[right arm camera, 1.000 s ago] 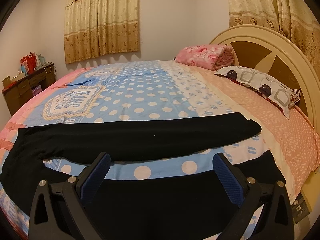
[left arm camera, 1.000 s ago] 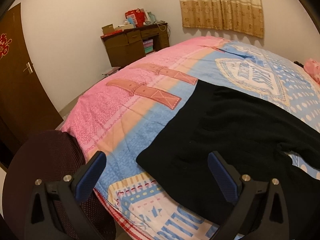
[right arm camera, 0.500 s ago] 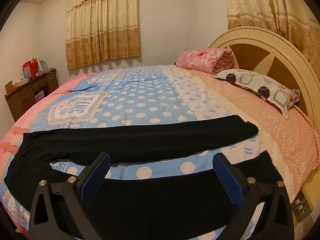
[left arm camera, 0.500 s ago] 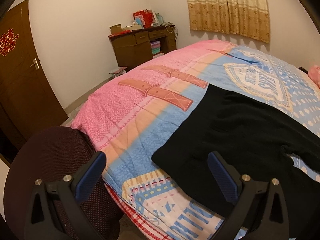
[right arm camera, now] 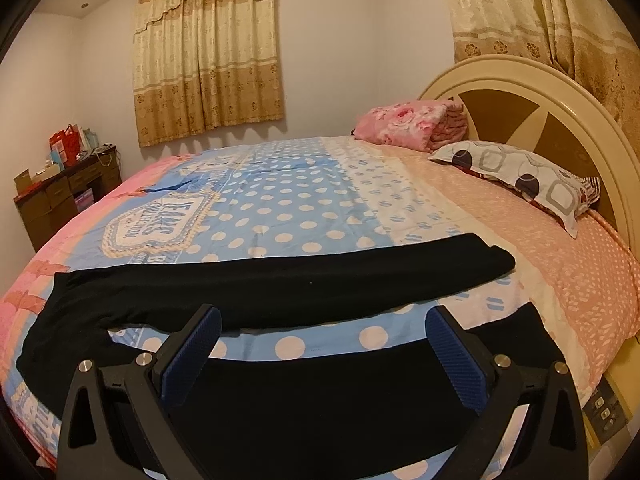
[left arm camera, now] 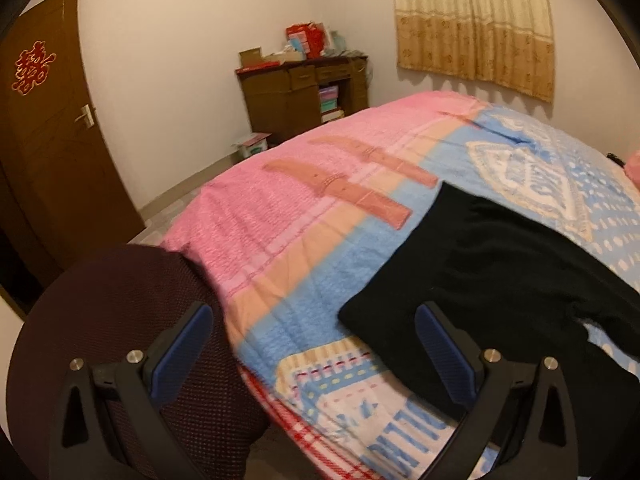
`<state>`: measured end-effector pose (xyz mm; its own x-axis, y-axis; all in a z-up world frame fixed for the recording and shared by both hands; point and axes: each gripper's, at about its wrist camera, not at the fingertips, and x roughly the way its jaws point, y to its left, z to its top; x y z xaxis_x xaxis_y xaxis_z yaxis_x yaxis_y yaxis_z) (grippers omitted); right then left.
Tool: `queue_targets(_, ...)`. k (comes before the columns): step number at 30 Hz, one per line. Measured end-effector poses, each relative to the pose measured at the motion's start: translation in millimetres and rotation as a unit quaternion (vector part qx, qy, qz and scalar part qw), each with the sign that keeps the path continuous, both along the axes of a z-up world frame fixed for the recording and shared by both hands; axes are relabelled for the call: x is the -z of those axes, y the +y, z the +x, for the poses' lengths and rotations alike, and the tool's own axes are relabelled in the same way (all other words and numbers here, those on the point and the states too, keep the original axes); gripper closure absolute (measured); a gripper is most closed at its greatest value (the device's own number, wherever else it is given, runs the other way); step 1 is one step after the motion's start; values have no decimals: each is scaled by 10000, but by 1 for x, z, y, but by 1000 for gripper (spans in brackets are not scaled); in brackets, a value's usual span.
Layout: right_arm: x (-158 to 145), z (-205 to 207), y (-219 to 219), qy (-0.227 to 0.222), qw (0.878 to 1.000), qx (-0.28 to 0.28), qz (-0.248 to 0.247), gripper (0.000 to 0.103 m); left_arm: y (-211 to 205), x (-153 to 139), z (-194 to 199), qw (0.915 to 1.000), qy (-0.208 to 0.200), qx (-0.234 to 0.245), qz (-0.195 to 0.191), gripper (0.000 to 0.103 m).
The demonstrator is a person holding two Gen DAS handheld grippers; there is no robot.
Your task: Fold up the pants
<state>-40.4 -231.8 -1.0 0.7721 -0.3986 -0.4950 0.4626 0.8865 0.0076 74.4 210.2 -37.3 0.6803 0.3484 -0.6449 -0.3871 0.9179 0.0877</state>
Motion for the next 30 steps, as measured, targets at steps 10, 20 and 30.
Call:
queue_targets(10,-8,-5,-37,76,9985,397,-371,1,45,11,3,9987,480,-146,72,0)
queue_targets(20,-11,-5,-99,82,9937,1107,-124,1,121,6,-12,9832,-254,-1440,-1090,0)
queue_targets(30,-7,16,-64,204,9981,531,-248,1,-111,-8,58,9848,94,1717,228,0)
